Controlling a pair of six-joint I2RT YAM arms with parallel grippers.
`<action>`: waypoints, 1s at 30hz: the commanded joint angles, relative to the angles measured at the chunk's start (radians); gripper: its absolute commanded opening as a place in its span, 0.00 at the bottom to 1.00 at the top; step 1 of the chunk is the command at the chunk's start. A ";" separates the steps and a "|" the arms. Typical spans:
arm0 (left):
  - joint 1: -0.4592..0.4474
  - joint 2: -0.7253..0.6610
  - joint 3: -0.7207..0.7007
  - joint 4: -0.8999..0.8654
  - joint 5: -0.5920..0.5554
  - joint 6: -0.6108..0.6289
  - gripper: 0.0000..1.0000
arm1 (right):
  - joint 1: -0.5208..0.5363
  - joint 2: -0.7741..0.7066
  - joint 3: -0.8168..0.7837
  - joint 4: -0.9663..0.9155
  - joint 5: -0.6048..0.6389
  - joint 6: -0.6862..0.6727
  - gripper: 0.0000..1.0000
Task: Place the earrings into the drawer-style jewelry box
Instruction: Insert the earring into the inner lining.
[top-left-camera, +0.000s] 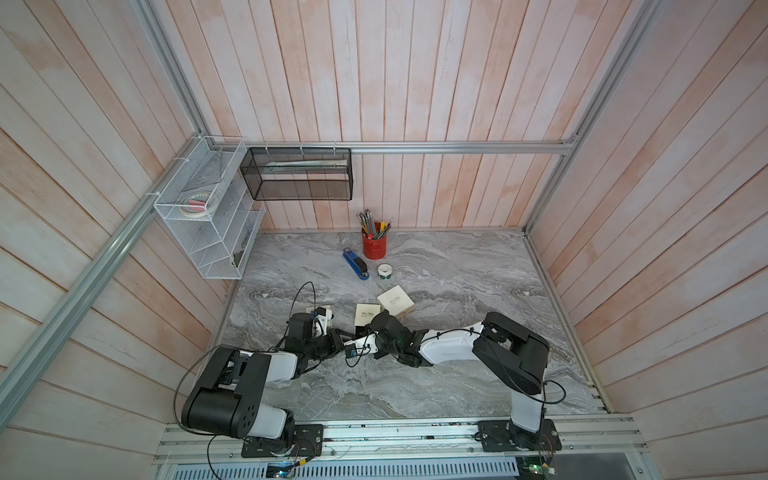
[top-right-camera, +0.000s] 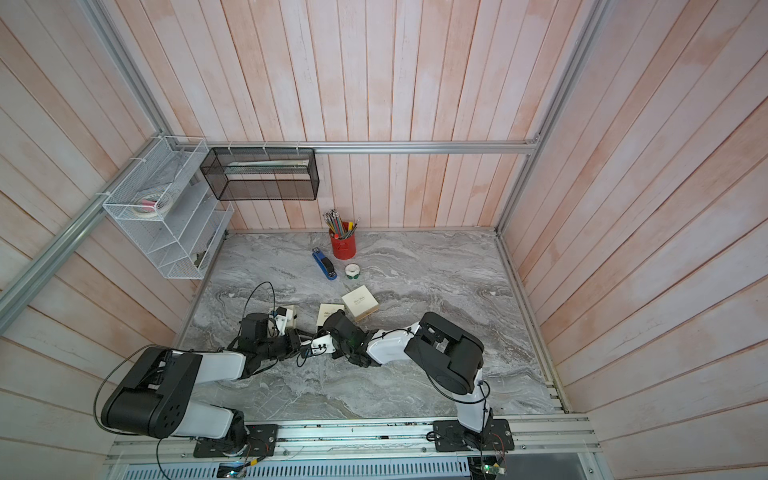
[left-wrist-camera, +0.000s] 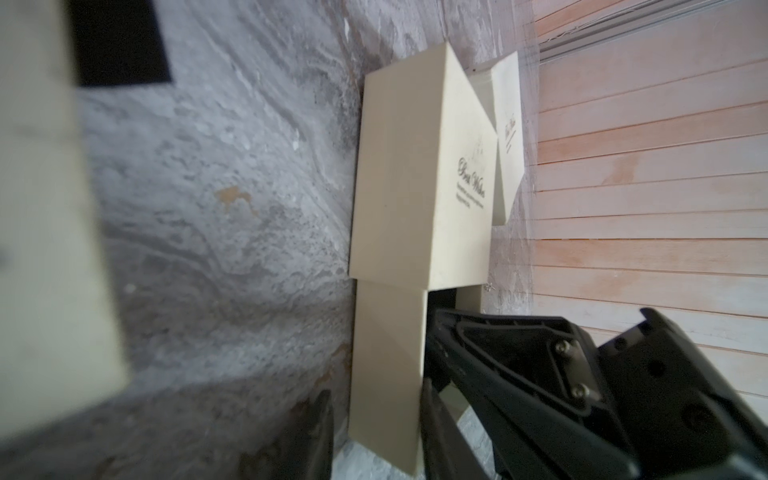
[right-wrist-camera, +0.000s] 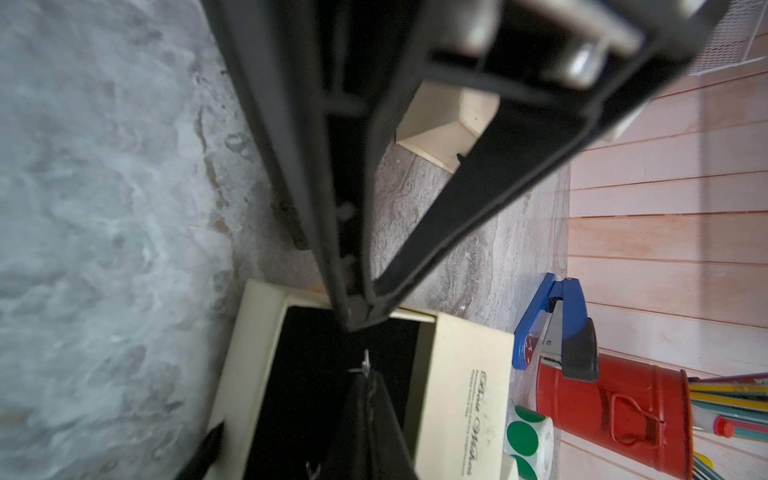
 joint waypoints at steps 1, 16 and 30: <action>0.004 0.014 0.020 -0.010 -0.003 0.018 0.36 | 0.006 -0.006 -0.008 -0.118 -0.008 -0.009 0.00; 0.004 0.013 0.028 -0.022 -0.005 0.021 0.36 | 0.008 -0.021 -0.018 -0.139 -0.021 -0.032 0.00; 0.004 0.015 0.029 -0.021 -0.003 0.023 0.36 | 0.004 -0.027 0.006 -0.171 -0.052 0.008 0.00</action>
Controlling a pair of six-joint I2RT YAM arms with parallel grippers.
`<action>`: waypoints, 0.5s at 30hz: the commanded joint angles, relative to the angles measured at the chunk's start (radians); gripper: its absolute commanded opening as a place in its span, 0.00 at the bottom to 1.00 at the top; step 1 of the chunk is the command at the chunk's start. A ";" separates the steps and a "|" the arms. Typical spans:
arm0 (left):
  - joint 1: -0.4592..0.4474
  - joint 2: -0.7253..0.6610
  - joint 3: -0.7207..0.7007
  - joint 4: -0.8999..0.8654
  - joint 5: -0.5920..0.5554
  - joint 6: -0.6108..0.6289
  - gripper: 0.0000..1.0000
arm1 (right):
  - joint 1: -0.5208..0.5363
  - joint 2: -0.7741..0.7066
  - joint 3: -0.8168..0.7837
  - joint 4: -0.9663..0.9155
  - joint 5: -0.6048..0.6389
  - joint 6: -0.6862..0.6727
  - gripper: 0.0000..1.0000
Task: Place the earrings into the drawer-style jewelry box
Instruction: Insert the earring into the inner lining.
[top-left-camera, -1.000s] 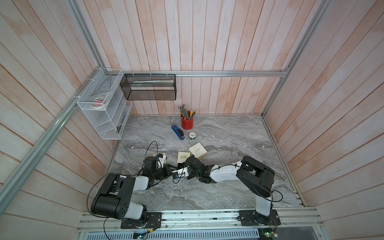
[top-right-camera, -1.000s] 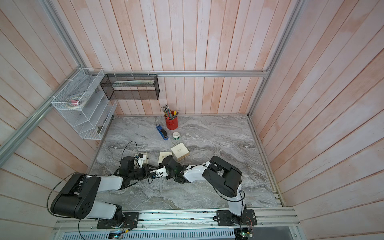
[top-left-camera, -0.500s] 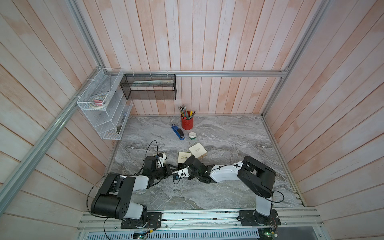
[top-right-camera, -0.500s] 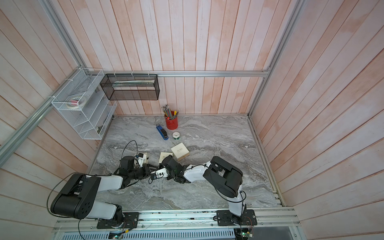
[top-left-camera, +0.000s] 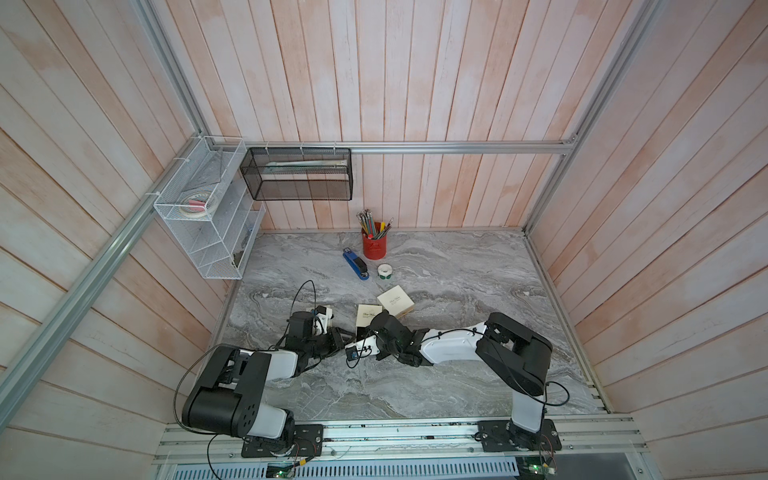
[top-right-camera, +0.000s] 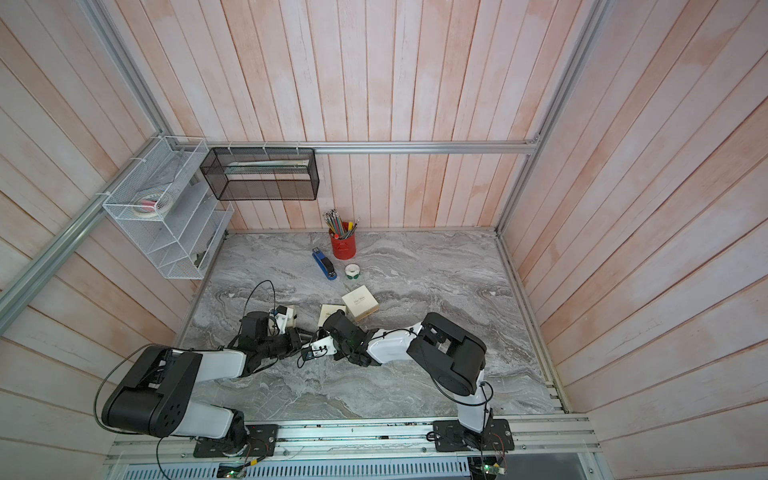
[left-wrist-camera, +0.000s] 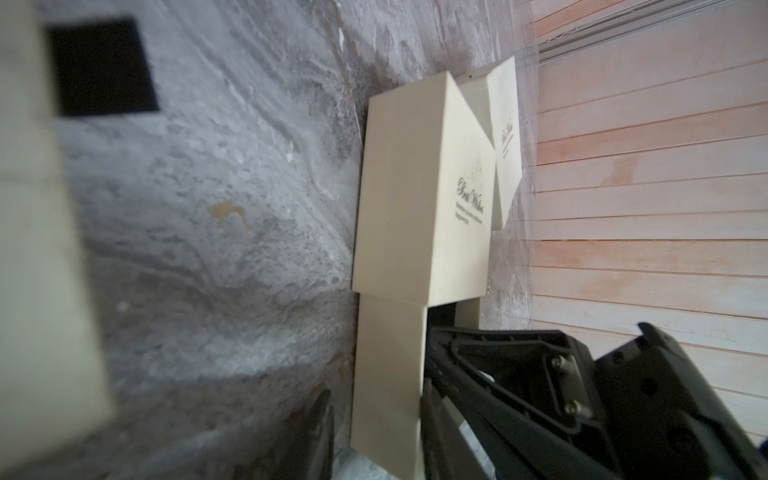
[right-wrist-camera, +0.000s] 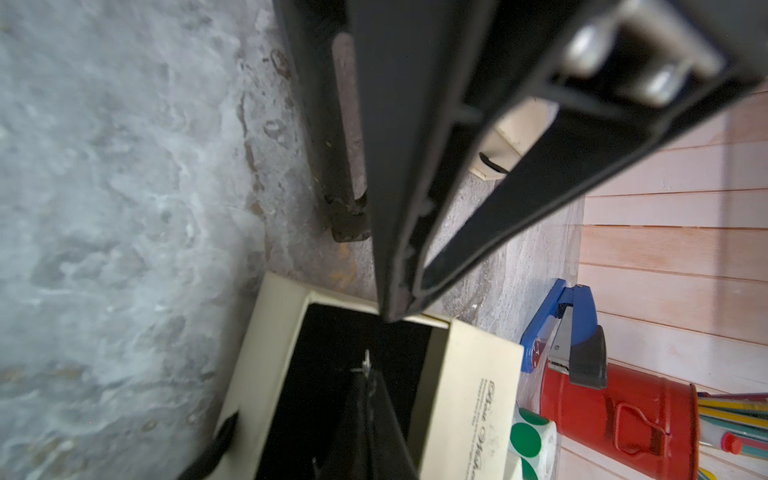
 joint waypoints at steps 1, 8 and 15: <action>0.005 0.010 0.014 -0.009 -0.004 0.021 0.36 | 0.002 -0.016 0.000 -0.092 -0.045 0.046 0.00; 0.004 0.003 0.012 -0.009 0.000 0.020 0.36 | -0.008 -0.041 0.010 -0.042 -0.070 0.107 0.00; 0.004 0.000 0.012 -0.010 0.000 0.021 0.36 | -0.014 -0.045 0.010 -0.032 -0.052 0.107 0.00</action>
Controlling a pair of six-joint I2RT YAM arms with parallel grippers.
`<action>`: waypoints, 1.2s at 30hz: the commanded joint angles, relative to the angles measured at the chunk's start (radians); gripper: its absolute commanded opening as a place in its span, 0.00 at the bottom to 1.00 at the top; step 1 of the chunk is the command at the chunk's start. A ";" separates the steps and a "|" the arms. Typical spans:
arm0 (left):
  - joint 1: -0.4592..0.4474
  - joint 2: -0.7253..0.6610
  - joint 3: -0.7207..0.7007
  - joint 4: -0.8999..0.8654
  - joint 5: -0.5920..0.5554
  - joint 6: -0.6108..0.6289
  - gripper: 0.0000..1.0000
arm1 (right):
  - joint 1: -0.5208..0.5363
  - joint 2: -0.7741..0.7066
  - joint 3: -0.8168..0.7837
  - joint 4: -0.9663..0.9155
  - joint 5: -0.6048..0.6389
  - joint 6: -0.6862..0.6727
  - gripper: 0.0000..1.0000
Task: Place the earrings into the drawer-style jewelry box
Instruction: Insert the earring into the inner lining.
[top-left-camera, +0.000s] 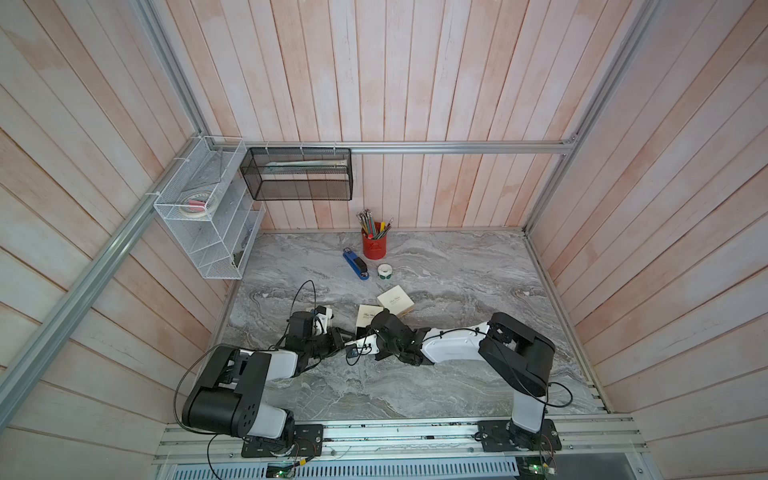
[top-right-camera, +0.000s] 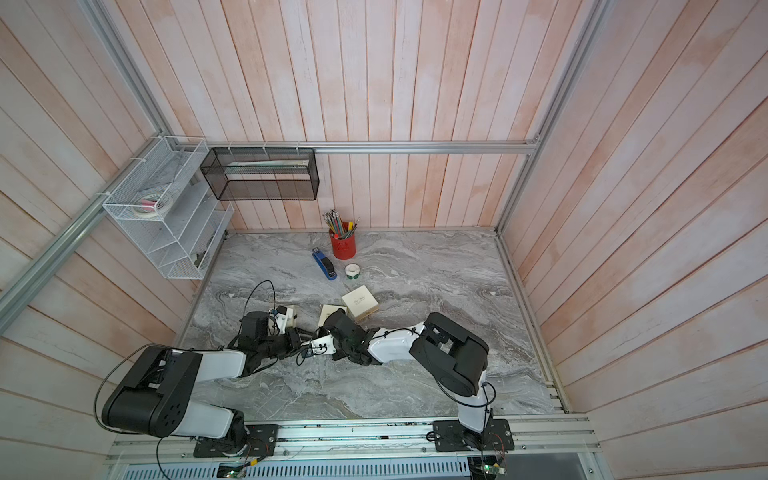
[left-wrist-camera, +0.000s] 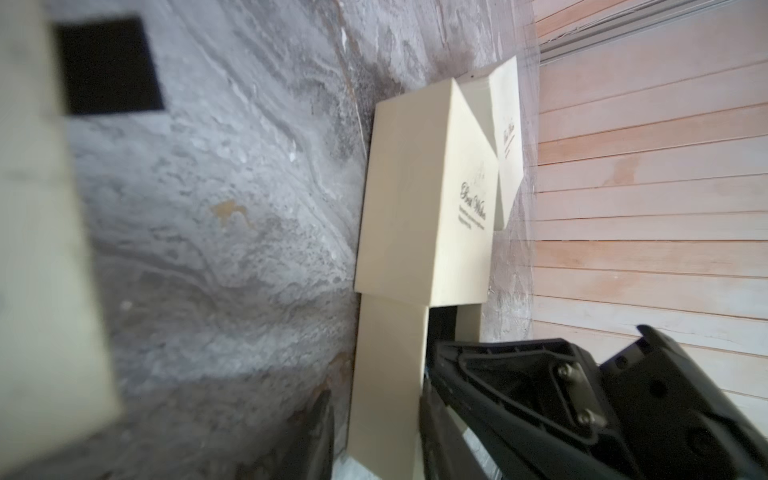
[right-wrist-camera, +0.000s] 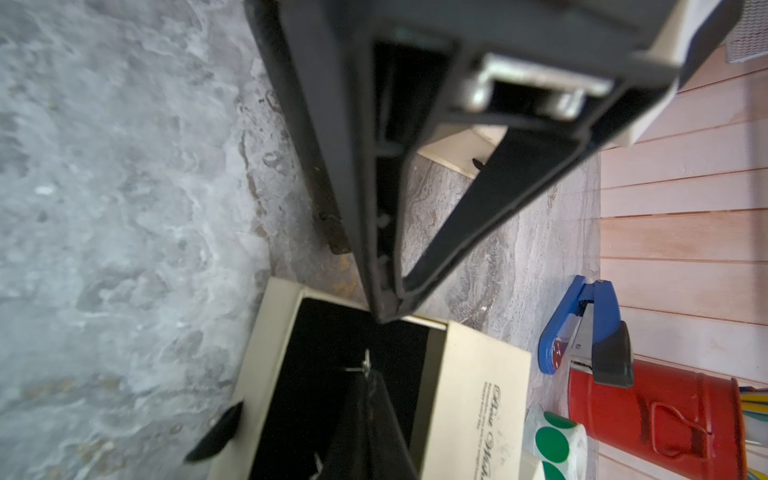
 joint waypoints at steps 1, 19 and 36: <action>0.003 0.000 0.012 -0.007 0.001 0.021 0.36 | -0.008 -0.025 0.009 -0.017 -0.003 0.021 0.00; 0.003 0.013 0.019 -0.003 0.007 0.021 0.36 | -0.006 0.023 0.039 0.018 0.036 0.046 0.00; 0.004 0.015 0.026 -0.008 0.007 0.023 0.35 | 0.006 0.067 0.046 -0.013 0.074 0.004 0.00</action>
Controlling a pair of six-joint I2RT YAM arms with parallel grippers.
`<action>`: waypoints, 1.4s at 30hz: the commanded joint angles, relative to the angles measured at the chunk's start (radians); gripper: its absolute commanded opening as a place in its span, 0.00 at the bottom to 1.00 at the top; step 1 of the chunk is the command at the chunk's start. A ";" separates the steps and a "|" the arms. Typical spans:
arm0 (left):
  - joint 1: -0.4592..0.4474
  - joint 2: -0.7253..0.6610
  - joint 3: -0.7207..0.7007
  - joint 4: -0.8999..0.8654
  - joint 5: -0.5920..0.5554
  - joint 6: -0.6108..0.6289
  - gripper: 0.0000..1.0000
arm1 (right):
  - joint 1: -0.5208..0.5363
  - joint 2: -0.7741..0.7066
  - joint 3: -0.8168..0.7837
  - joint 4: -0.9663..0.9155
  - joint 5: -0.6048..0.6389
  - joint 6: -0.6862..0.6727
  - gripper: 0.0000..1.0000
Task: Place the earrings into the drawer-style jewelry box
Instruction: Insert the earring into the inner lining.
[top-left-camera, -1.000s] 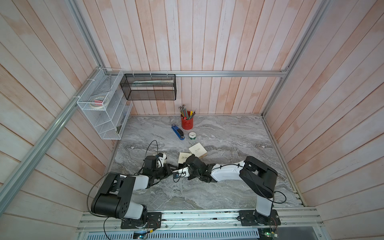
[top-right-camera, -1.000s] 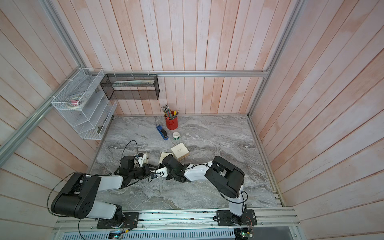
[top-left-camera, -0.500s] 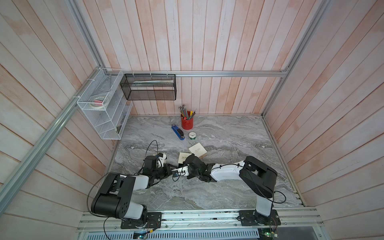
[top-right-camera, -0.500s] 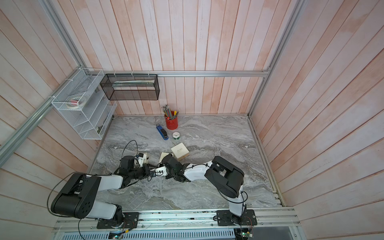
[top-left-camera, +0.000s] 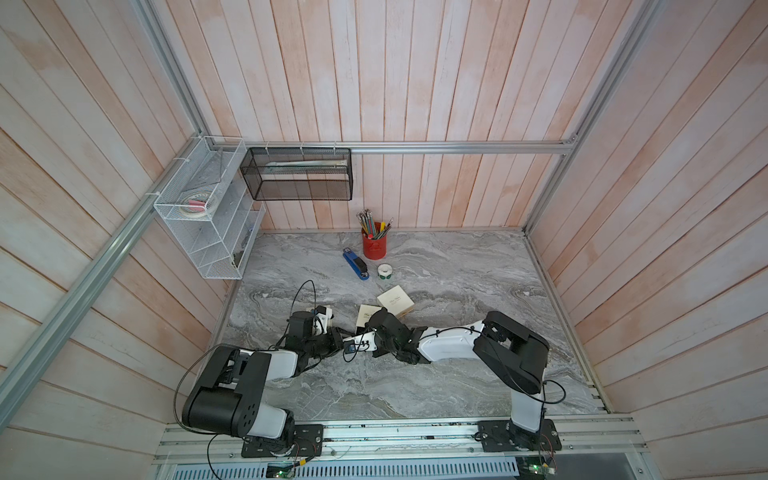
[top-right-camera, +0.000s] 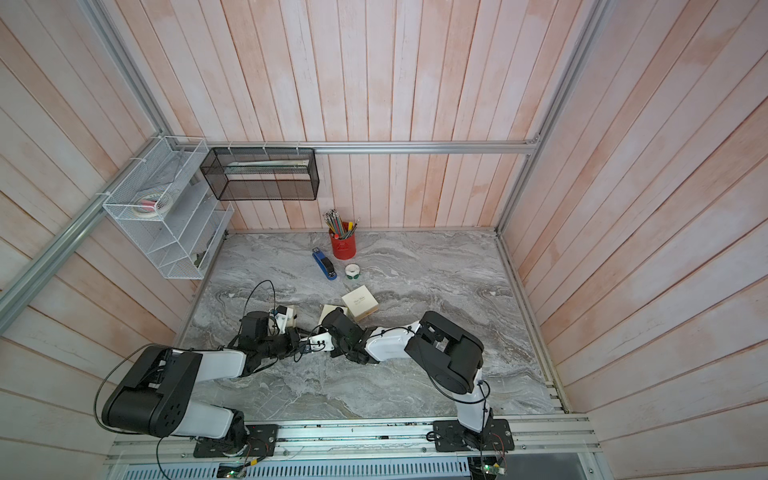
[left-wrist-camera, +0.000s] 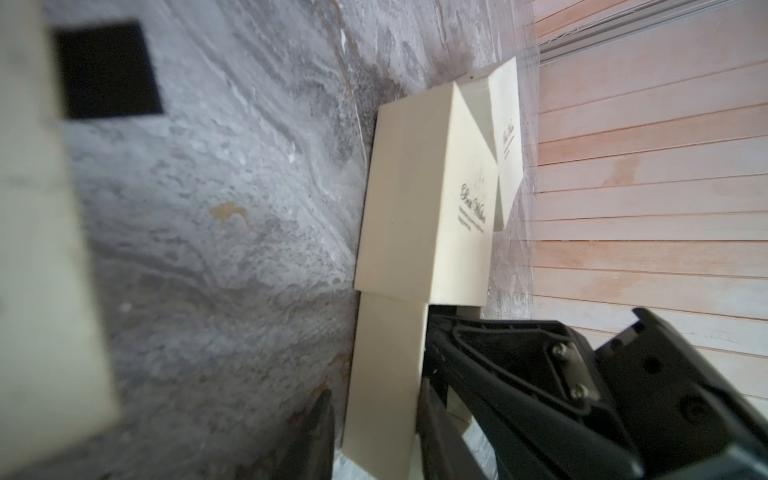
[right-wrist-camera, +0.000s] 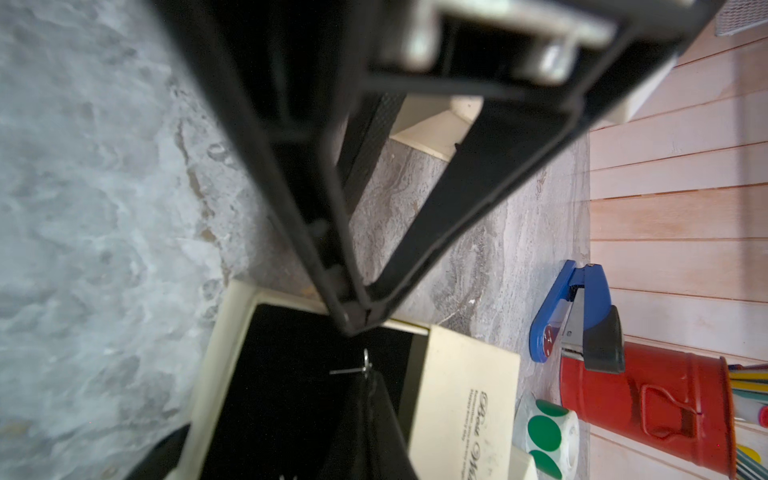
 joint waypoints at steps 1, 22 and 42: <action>0.004 0.017 0.023 -0.006 0.007 0.023 0.35 | 0.007 0.029 0.014 -0.033 0.024 -0.018 0.00; 0.004 0.024 0.018 -0.002 0.005 0.024 0.35 | 0.017 -0.008 -0.045 -0.052 0.019 -0.116 0.00; 0.004 0.025 0.021 -0.003 0.004 0.024 0.35 | 0.015 -0.017 -0.054 -0.029 0.034 -0.110 0.00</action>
